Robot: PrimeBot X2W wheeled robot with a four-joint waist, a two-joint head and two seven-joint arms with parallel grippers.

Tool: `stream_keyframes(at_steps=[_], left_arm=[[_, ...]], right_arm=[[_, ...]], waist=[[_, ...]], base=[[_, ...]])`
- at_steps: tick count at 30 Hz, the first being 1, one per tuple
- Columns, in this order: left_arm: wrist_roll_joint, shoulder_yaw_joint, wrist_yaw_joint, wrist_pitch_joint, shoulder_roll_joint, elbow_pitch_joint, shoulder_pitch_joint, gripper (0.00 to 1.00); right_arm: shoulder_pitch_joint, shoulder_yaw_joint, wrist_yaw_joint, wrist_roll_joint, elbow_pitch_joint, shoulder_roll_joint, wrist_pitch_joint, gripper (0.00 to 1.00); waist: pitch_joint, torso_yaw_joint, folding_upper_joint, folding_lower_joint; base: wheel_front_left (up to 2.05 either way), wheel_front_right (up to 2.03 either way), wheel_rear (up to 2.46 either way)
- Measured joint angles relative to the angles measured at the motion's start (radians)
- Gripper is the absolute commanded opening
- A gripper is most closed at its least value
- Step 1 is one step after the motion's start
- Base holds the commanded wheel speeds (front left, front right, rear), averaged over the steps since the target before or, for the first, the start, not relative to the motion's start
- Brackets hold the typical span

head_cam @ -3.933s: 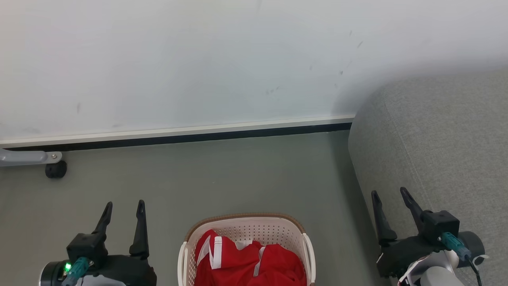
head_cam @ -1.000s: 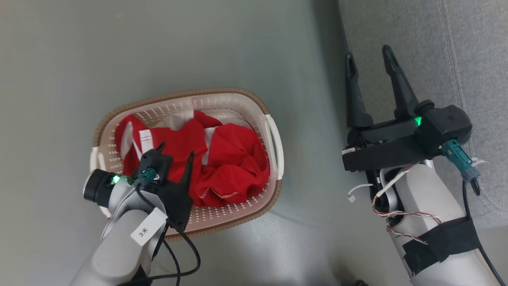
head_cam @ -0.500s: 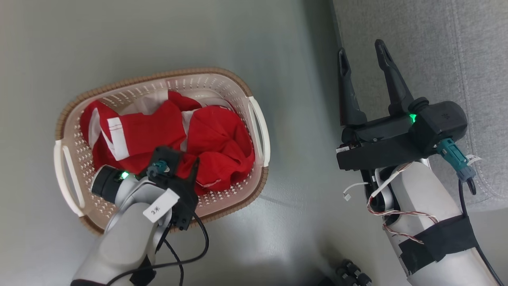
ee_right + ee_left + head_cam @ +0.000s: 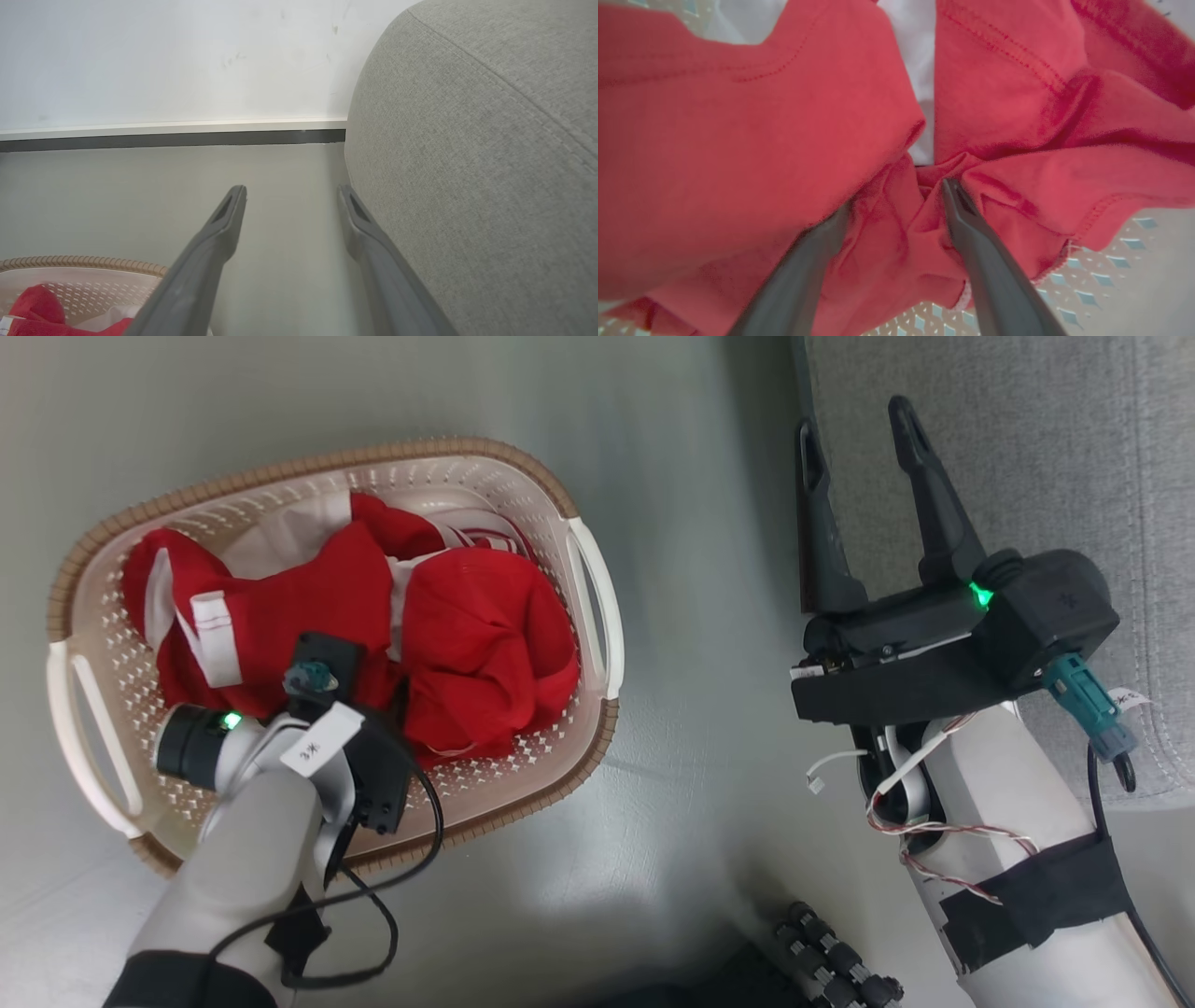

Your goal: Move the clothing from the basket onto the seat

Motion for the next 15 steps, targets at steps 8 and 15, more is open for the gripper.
stream_keyframes(at_steps=[8,15], left_arm=[[-0.007,0.009,0.017,0.016,-0.003,0.052,-0.031,0.00],[-0.007,0.007,0.018,0.016,-0.005,0.078,-0.049,0.00]], right_arm=[[-0.010,0.000,0.002,-0.004,-0.001,0.002,0.000,1.00],[-0.023,-0.003,0.006,-0.004,0.008,0.004,0.000,1.00]], waist=[[0.023,-0.008,0.0000,0.0000],[0.021,-0.004,0.0000,-0.0001]], base=[[0.00,0.00,0.00],[0.00,0.00,0.00]])
